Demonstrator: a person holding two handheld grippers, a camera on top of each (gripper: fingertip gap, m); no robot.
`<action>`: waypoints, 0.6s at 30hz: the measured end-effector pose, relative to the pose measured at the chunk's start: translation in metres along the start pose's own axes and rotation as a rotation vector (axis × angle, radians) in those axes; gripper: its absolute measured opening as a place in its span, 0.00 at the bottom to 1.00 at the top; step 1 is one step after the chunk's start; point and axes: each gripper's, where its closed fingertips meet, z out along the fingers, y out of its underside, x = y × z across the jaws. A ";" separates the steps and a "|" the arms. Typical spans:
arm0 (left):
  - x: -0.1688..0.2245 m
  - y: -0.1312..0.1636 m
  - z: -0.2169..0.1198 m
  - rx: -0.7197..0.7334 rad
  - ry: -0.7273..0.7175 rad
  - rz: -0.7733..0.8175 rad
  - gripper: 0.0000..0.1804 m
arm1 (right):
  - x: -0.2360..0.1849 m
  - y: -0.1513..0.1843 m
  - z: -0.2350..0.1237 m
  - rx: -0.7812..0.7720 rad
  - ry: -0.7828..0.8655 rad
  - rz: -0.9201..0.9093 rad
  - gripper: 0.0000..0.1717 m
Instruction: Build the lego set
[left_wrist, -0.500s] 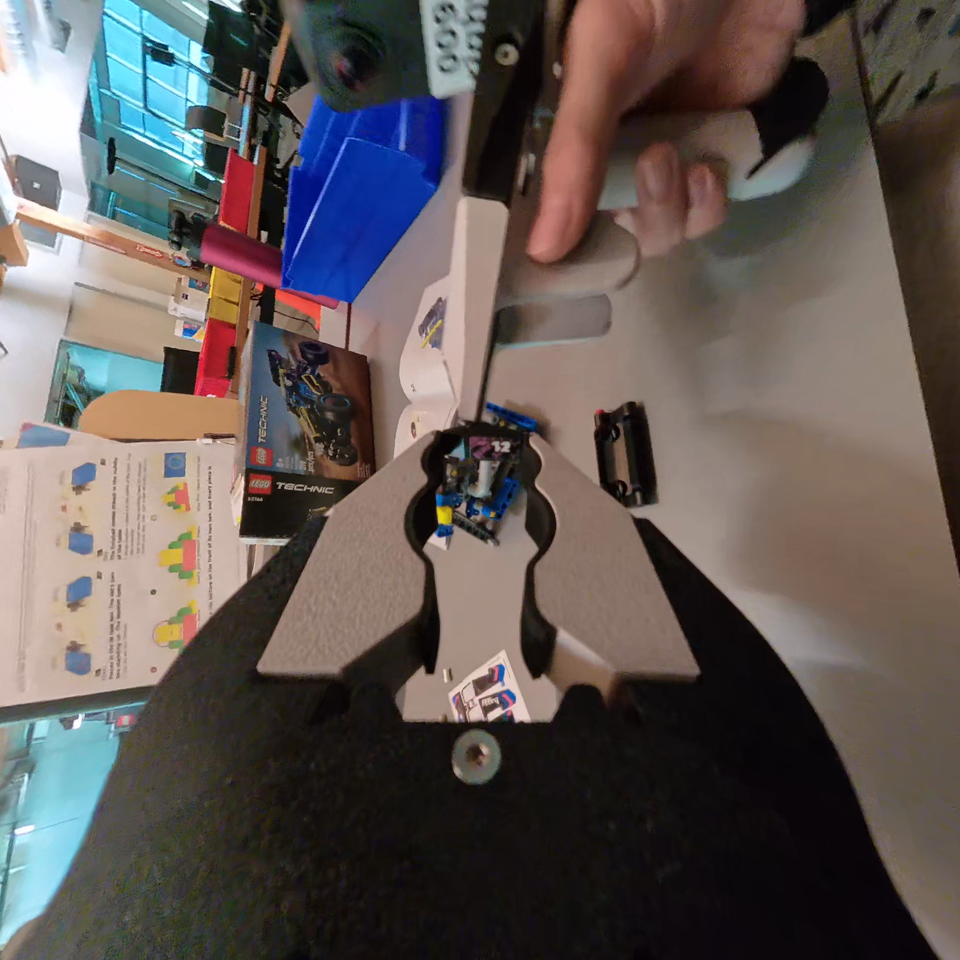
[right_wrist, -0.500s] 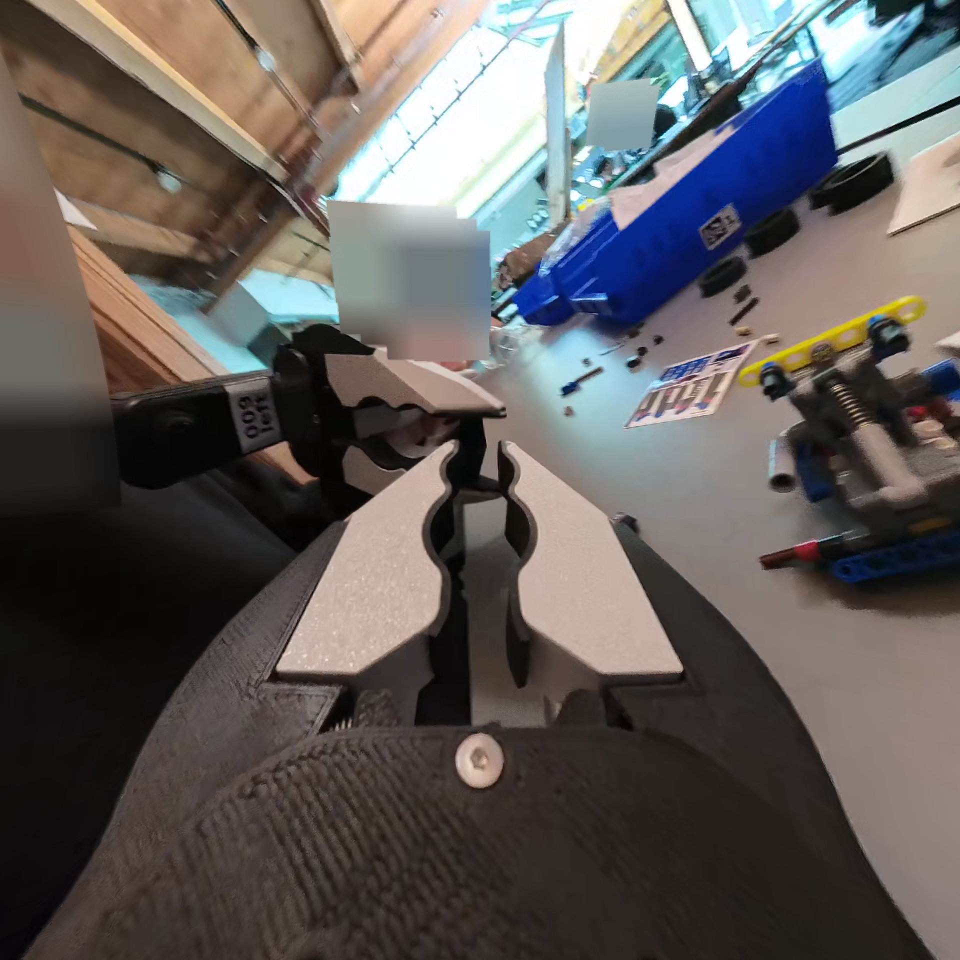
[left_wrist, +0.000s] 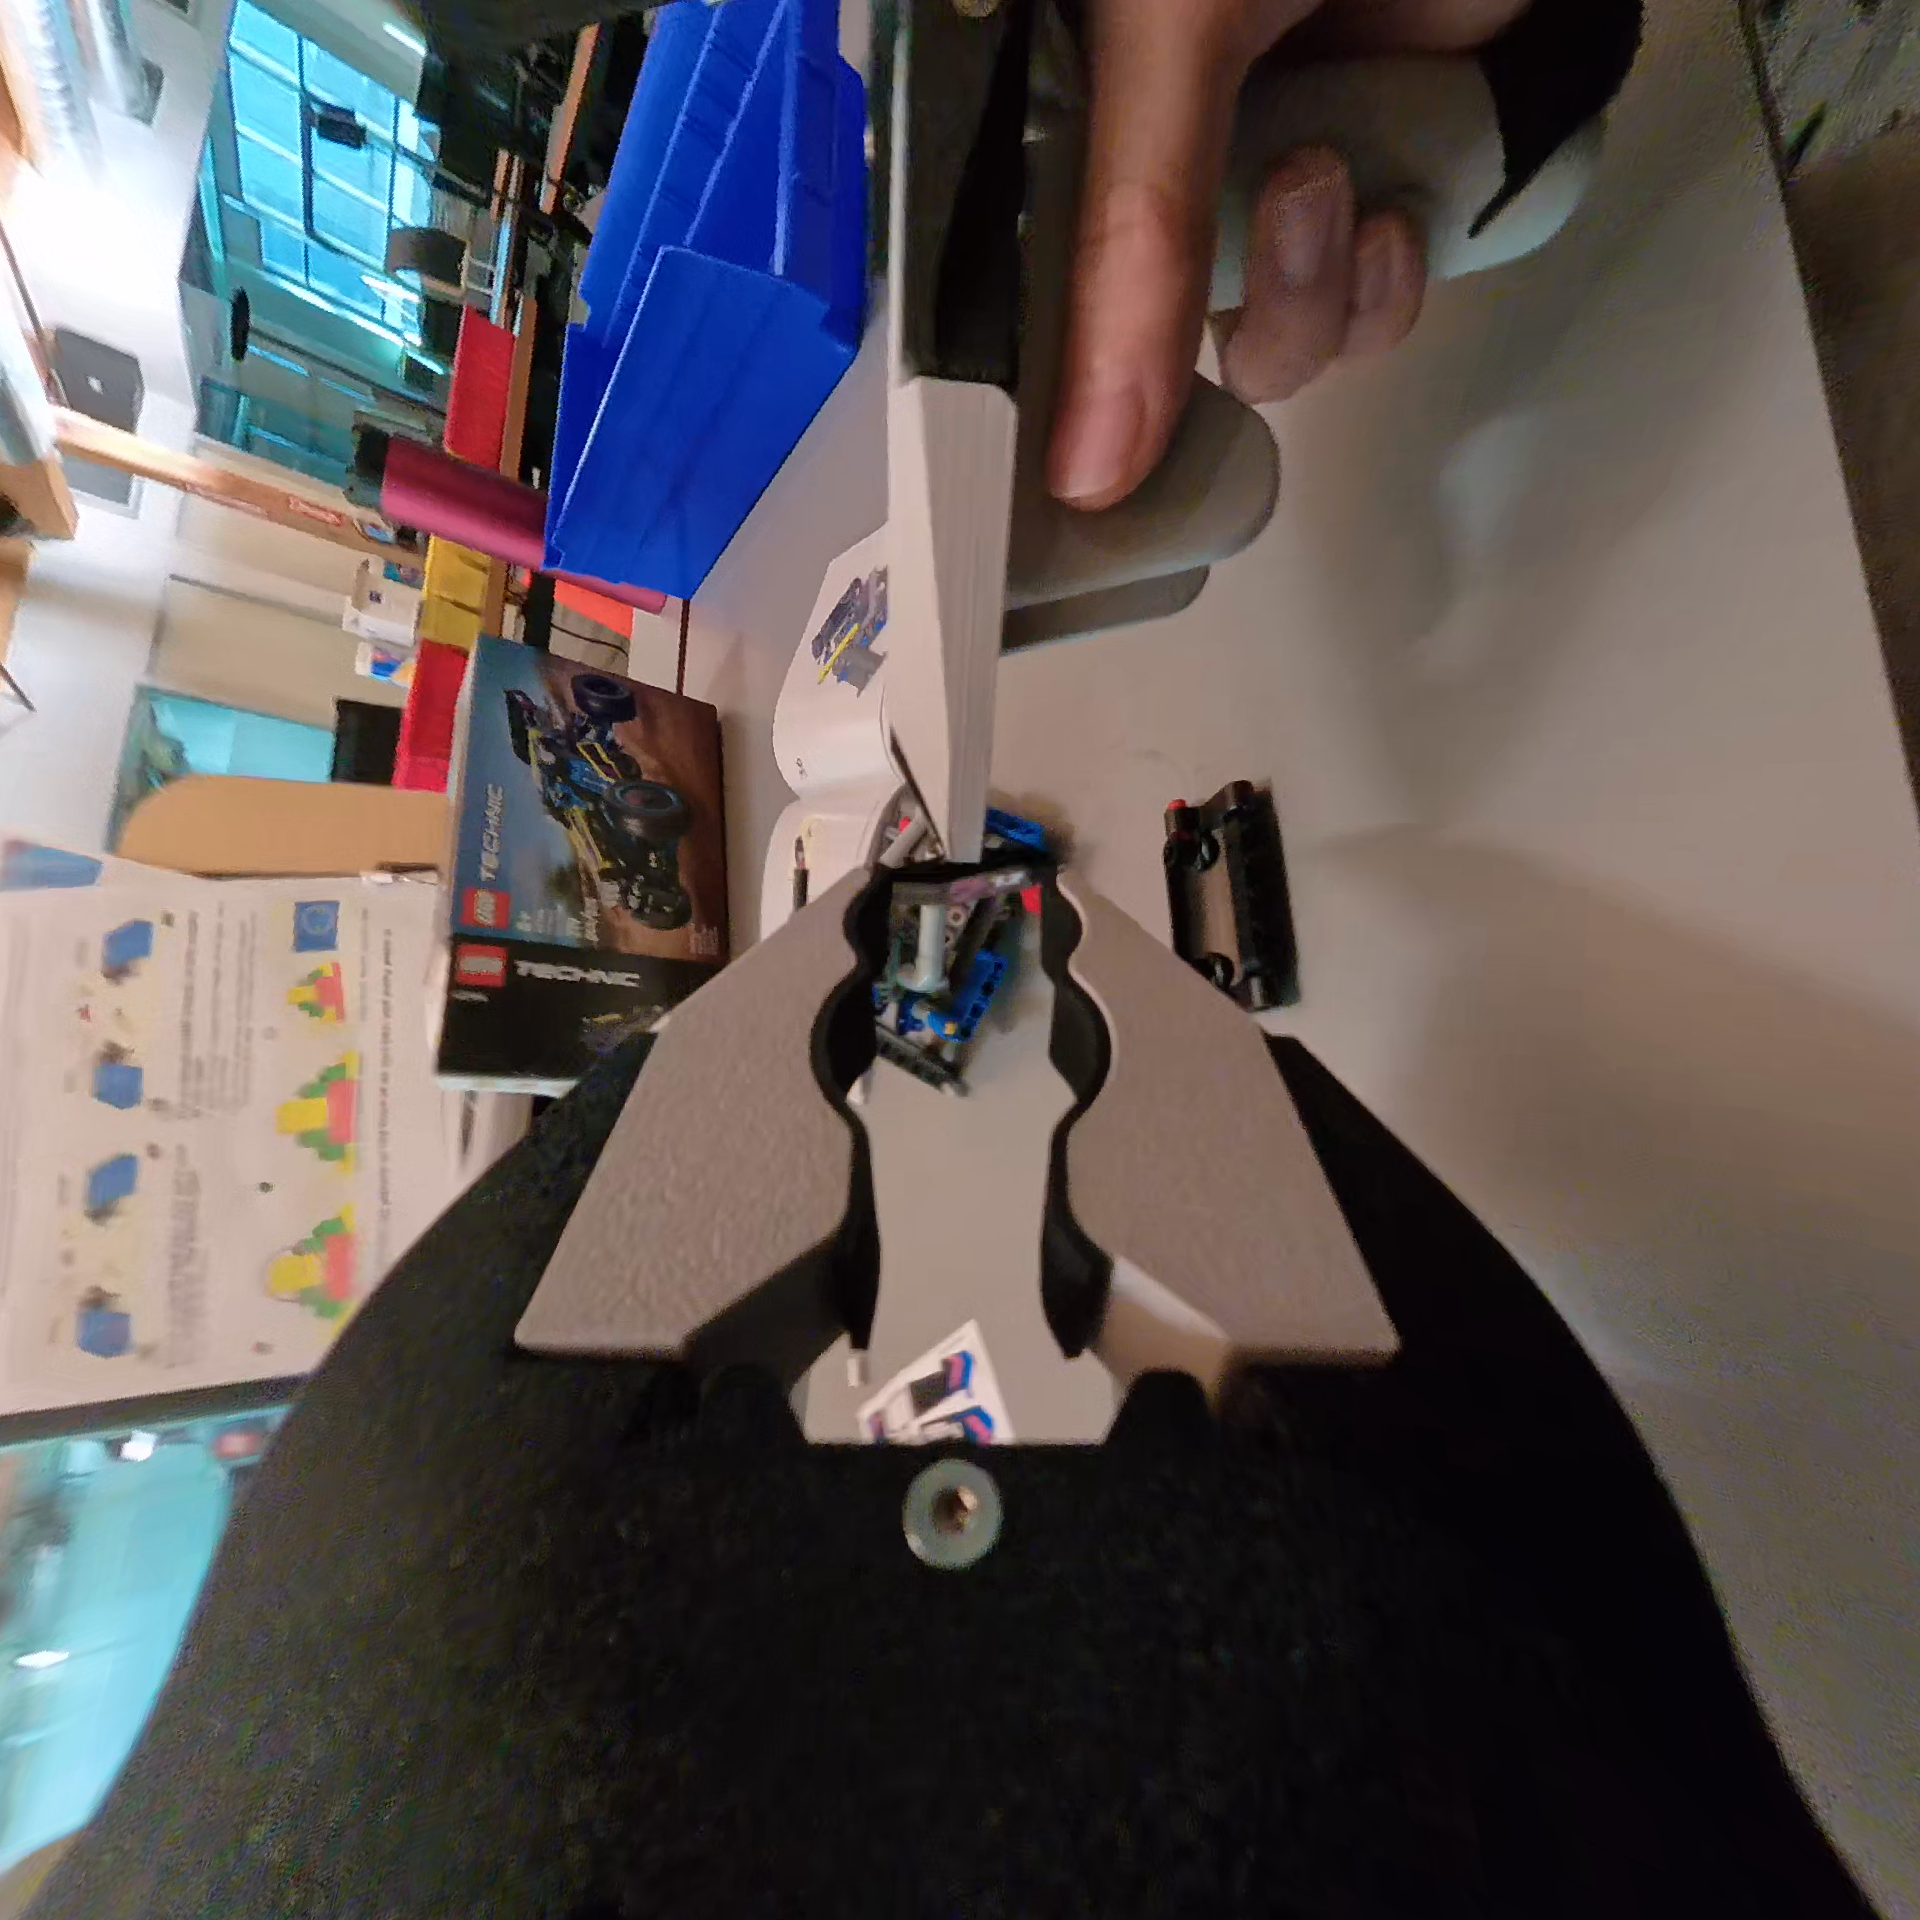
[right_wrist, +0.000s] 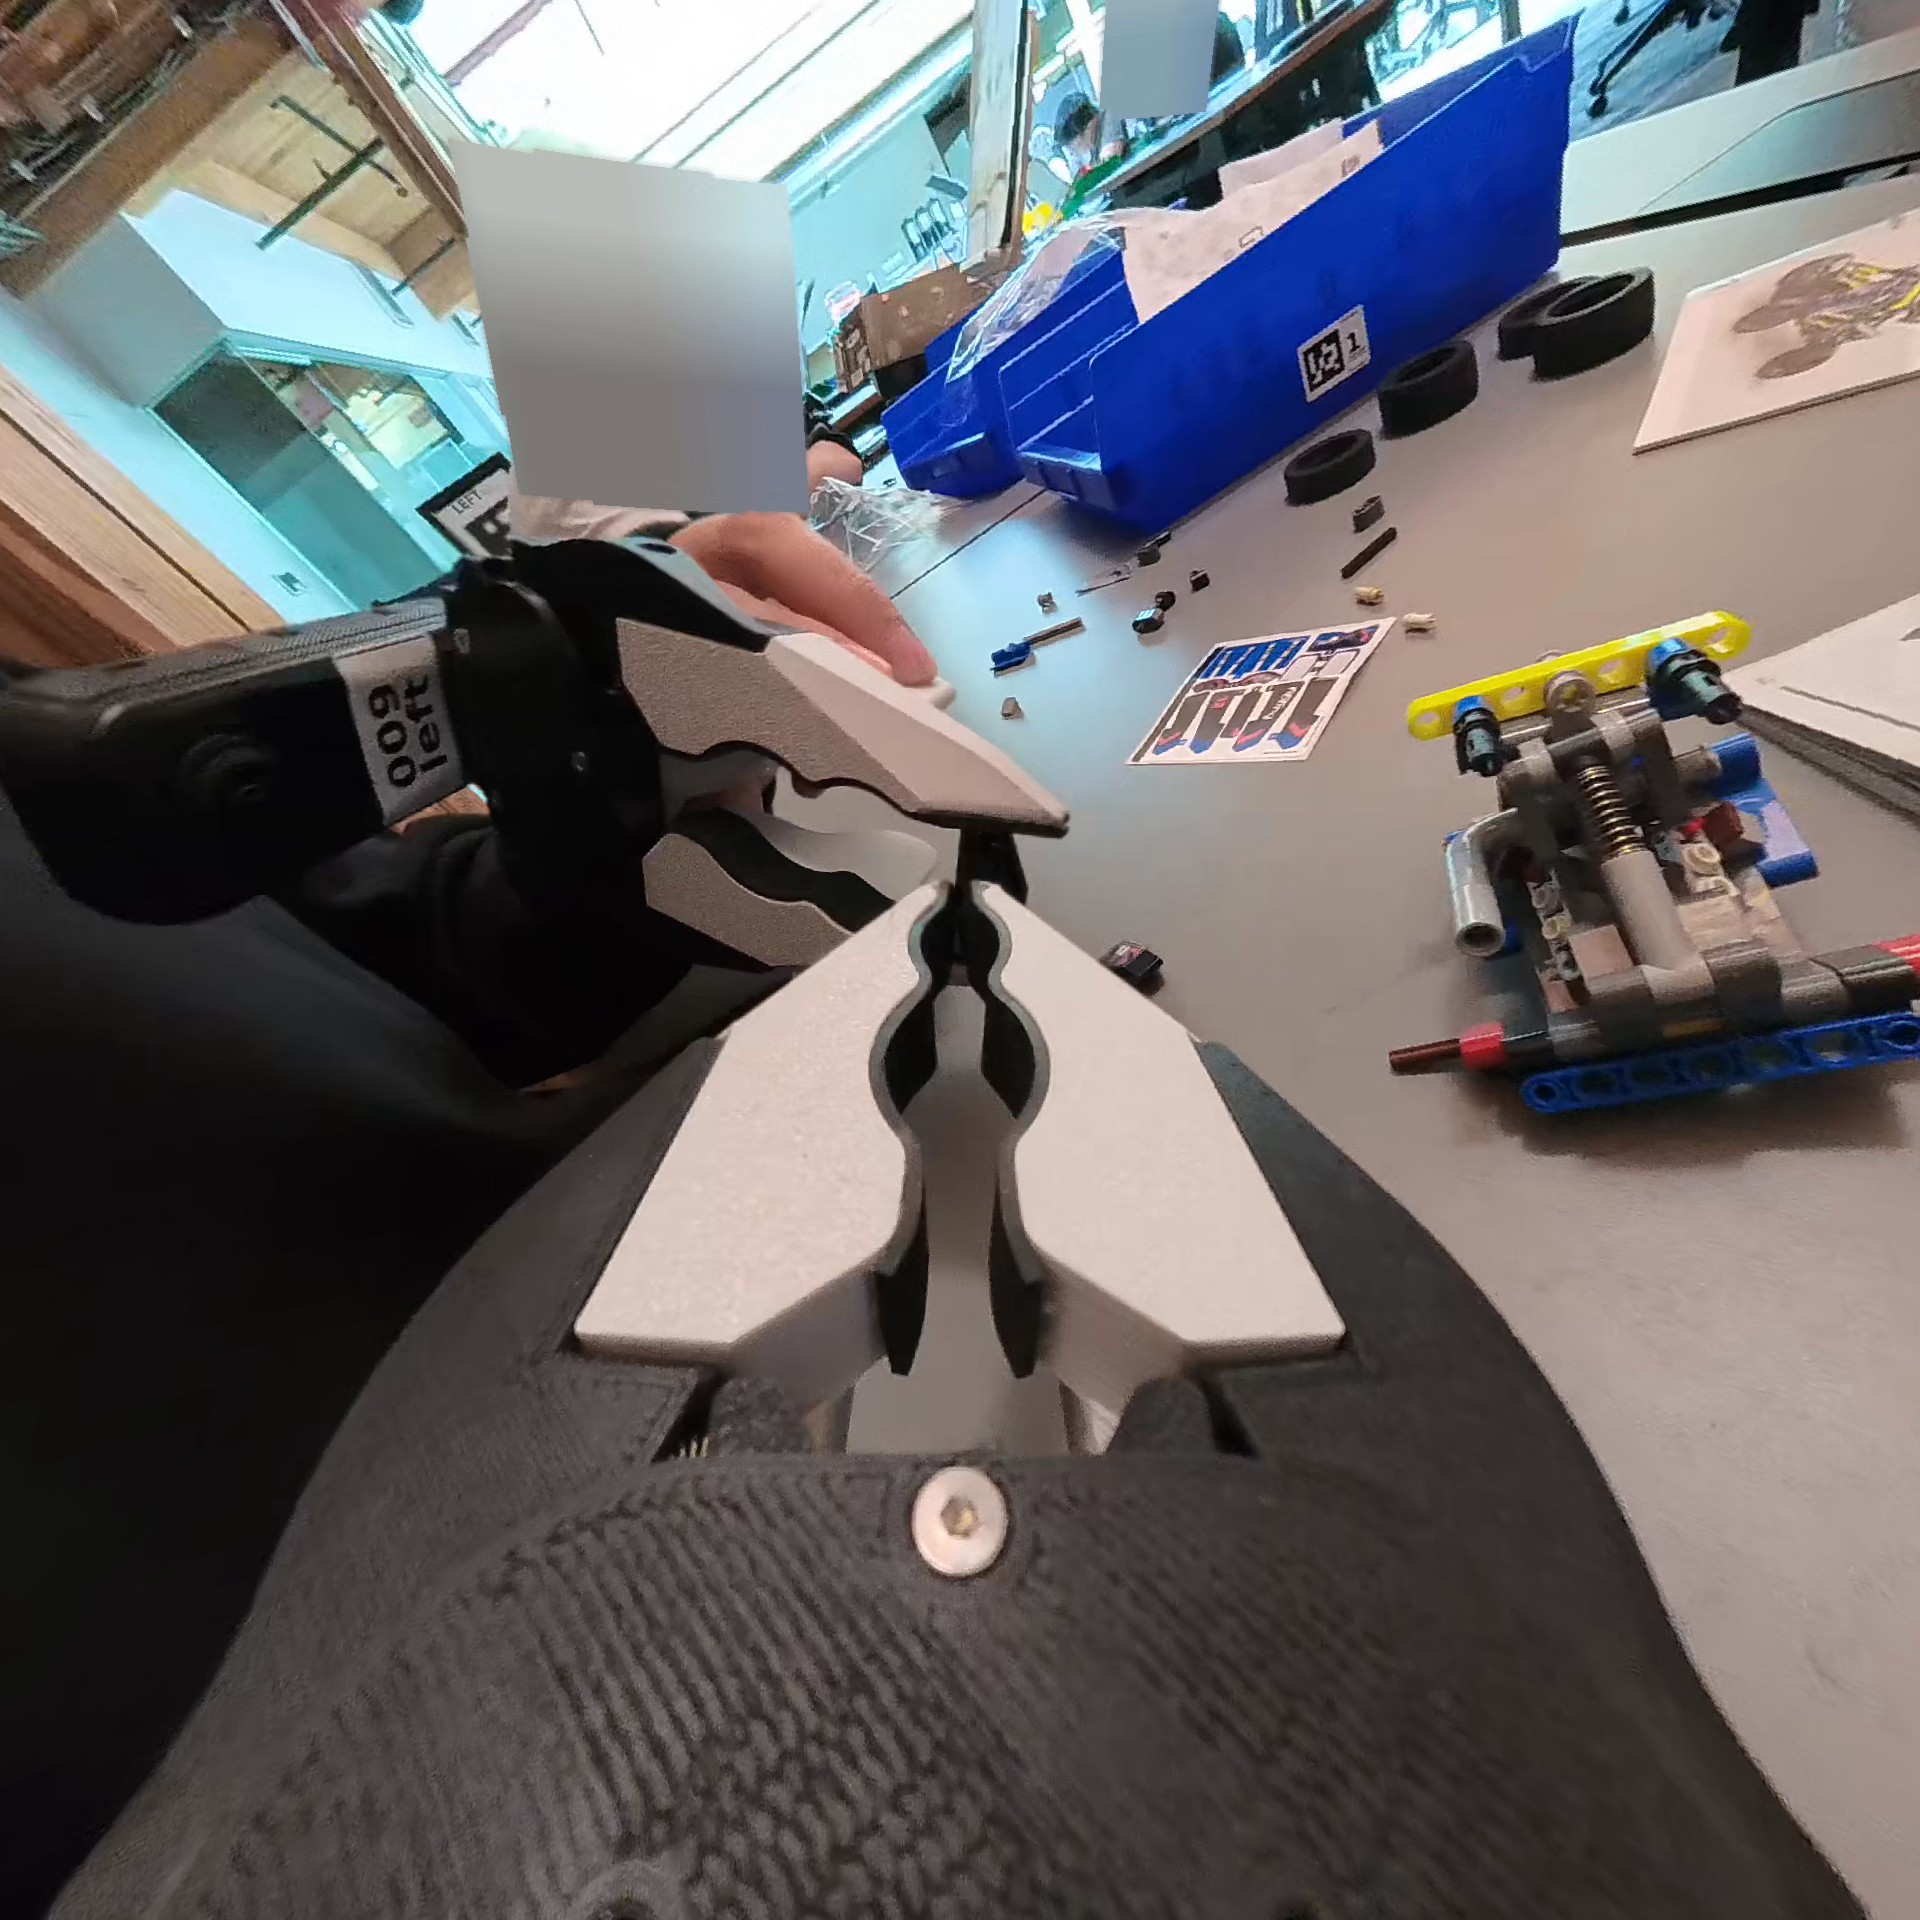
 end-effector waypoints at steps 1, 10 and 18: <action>-0.002 0.003 0.001 0.001 -0.008 -0.067 0.16 | 0.002 0.000 0.000 0.002 0.013 -0.001 0.00; -0.003 -0.007 -0.014 0.275 0.153 -0.918 0.17 | -0.006 -0.014 0.010 0.007 0.206 -0.266 0.00; -0.017 -0.028 -0.040 0.602 0.350 -1.170 0.07 | -0.036 -0.027 0.003 0.159 -0.111 -0.057 0.00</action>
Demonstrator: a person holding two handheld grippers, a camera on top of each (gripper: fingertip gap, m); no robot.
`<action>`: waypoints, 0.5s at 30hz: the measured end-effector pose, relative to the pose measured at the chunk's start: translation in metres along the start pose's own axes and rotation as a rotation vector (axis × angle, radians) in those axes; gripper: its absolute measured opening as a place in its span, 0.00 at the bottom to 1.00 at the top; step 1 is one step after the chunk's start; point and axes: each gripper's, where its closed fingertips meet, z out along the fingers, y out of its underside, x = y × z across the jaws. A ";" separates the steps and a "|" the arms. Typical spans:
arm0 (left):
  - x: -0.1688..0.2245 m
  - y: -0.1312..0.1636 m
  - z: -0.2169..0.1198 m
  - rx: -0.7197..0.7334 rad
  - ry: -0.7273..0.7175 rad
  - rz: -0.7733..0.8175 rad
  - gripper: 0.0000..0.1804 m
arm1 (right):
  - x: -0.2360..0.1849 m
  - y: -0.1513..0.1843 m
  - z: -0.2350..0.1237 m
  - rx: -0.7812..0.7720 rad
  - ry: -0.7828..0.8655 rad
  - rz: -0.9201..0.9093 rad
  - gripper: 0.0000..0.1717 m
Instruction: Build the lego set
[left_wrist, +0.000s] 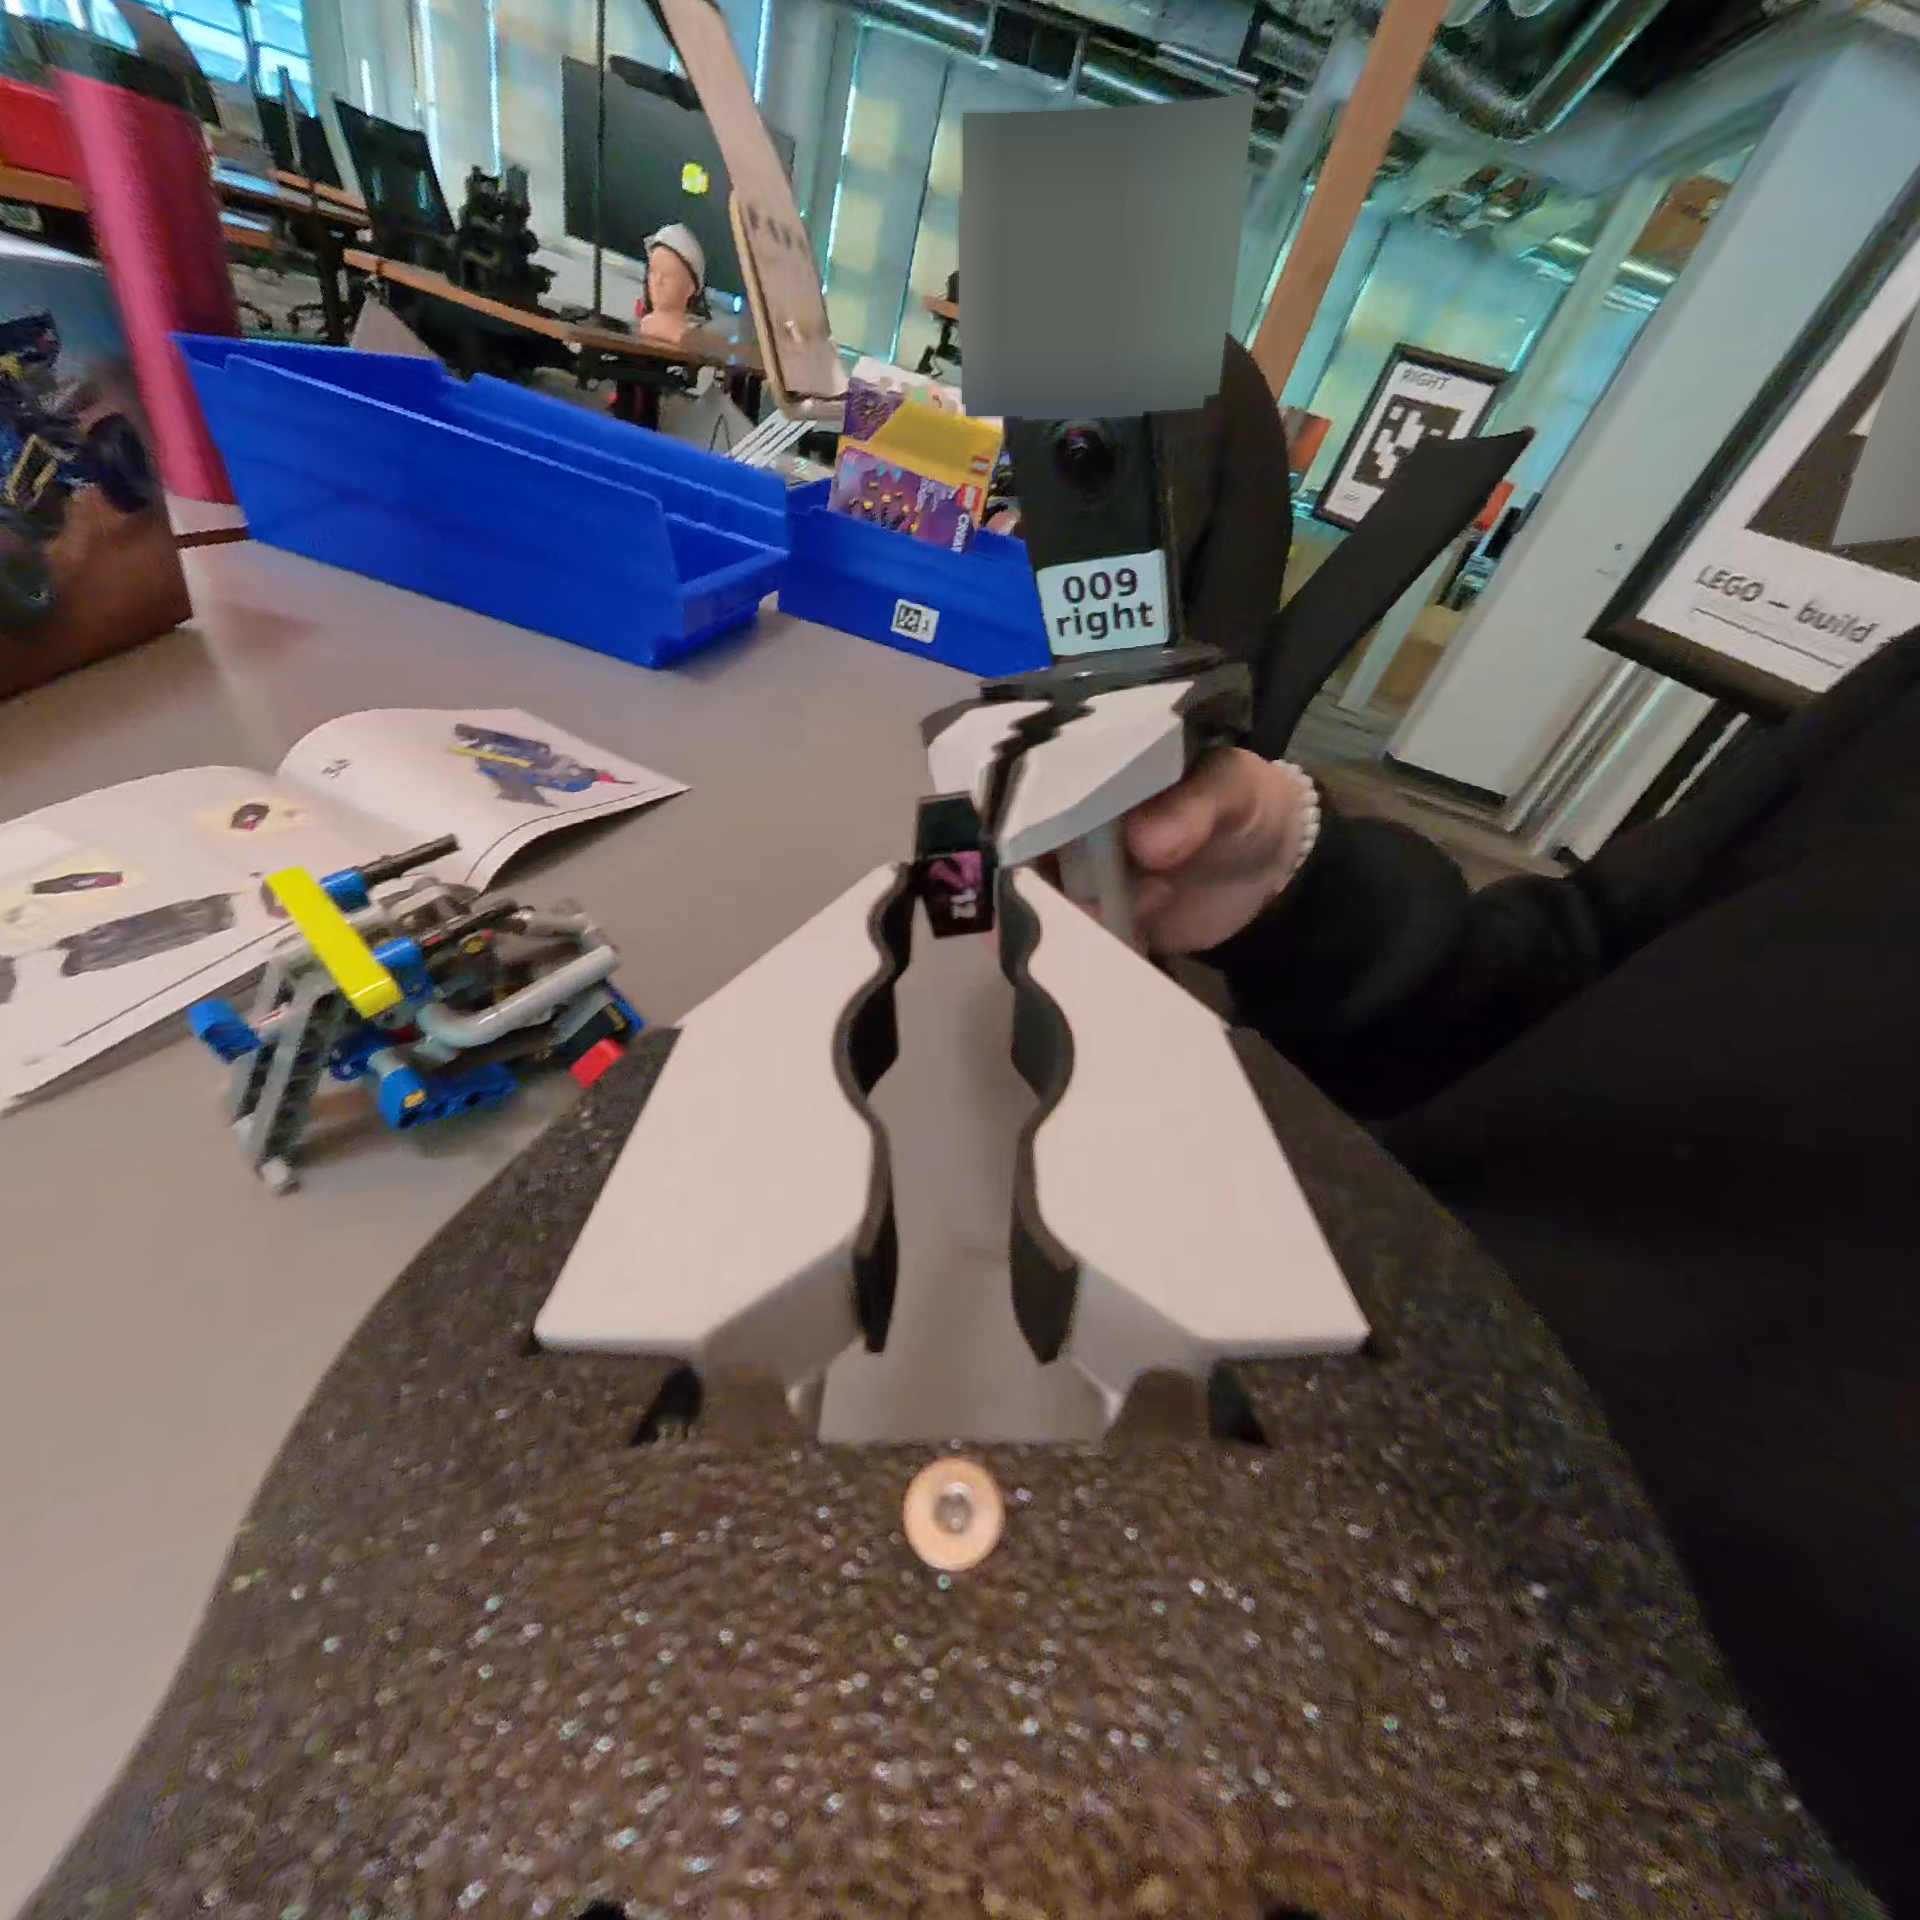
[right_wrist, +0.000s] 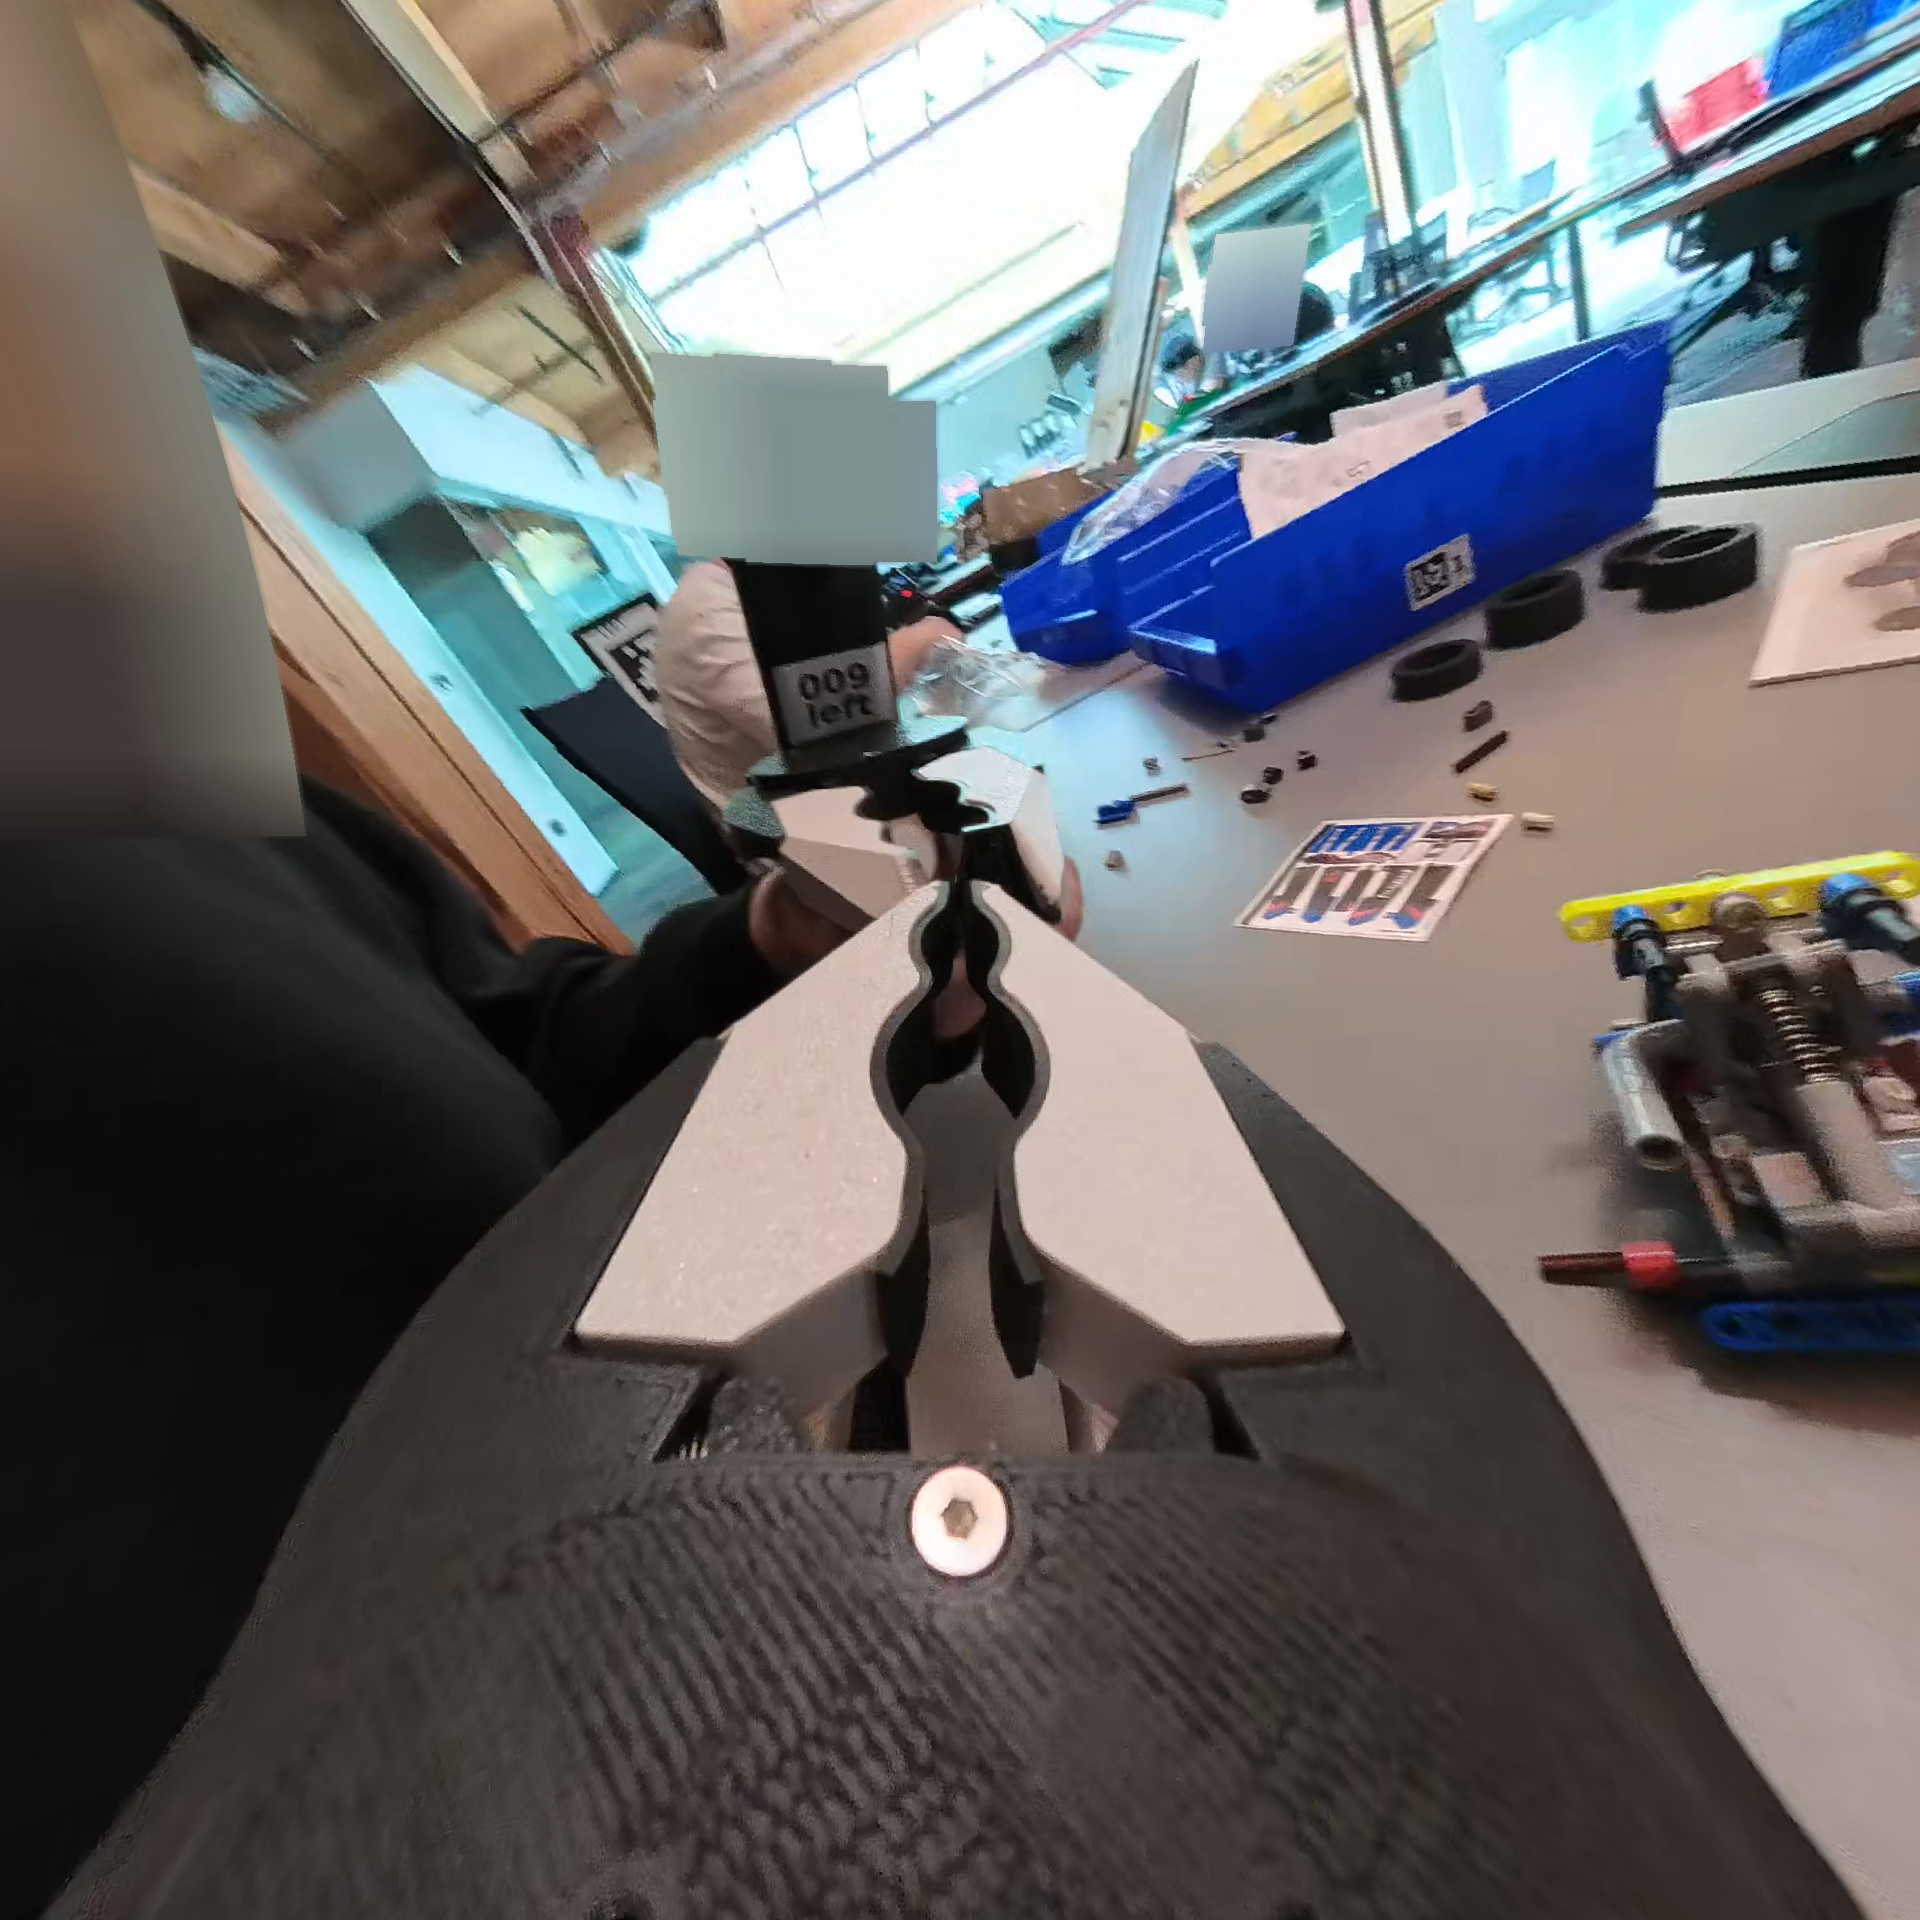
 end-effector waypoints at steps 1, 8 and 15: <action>-0.002 0.001 0.000 -0.007 -0.009 0.006 0.07 | 0.001 0.000 0.000 0.005 -0.004 0.015 0.00; -0.020 0.016 0.000 -0.168 -0.175 0.164 0.07 | 0.015 0.005 -0.003 -0.038 0.101 -0.026 0.01; -0.025 0.022 0.001 -0.280 -0.260 0.327 0.06 | 0.026 0.017 0.000 -0.144 0.233 -0.133 0.03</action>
